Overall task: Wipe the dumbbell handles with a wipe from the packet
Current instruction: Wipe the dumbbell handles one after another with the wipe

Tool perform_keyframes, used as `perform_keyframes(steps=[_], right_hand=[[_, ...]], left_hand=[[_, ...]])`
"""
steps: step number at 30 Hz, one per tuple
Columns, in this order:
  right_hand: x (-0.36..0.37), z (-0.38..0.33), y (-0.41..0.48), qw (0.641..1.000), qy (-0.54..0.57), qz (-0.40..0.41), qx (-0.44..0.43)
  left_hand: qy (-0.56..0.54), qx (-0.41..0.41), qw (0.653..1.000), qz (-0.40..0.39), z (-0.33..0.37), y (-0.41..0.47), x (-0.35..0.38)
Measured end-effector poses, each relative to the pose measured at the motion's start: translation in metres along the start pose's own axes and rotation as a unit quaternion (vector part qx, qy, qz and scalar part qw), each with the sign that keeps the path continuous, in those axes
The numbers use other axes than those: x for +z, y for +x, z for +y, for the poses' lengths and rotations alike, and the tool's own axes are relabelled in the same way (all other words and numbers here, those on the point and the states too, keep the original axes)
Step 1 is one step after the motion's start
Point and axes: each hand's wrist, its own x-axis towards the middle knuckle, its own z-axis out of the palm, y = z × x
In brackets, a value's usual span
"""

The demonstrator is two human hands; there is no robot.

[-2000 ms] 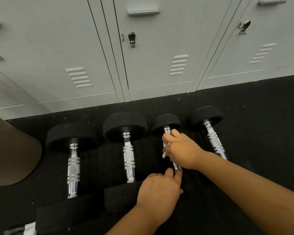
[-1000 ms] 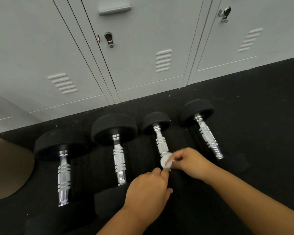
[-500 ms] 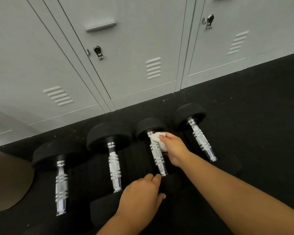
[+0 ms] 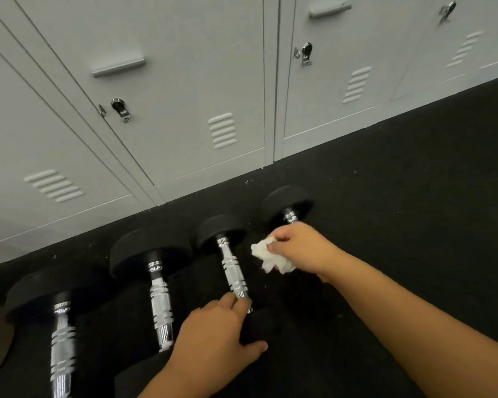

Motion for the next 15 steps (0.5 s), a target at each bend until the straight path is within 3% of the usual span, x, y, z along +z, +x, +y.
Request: perform_keyframes(steps=[3,5,10,15], right_hand=[[-0.038,0.013,0.000,0.972,-0.068,0.217,-0.051],[-0.050,0.025,0.005,0.957,-0.079,0.278,-0.038],[-0.036,0.039,0.024,0.961,-0.230,0.152,-0.037],[-0.048,0.043,0.010,0.944,-0.325,0.063,-0.001]], left_hand=[[-0.052,0.031,0.996,0.069,0.027,0.013,0.002],[-0.089,0.058,0.992,0.074,0.047,0.028,0.008],[-0.103,0.073,0.992,0.022,0.082,0.061,0.023],[-0.108,0.059,0.992,0.029,0.080,0.065,0.033]])
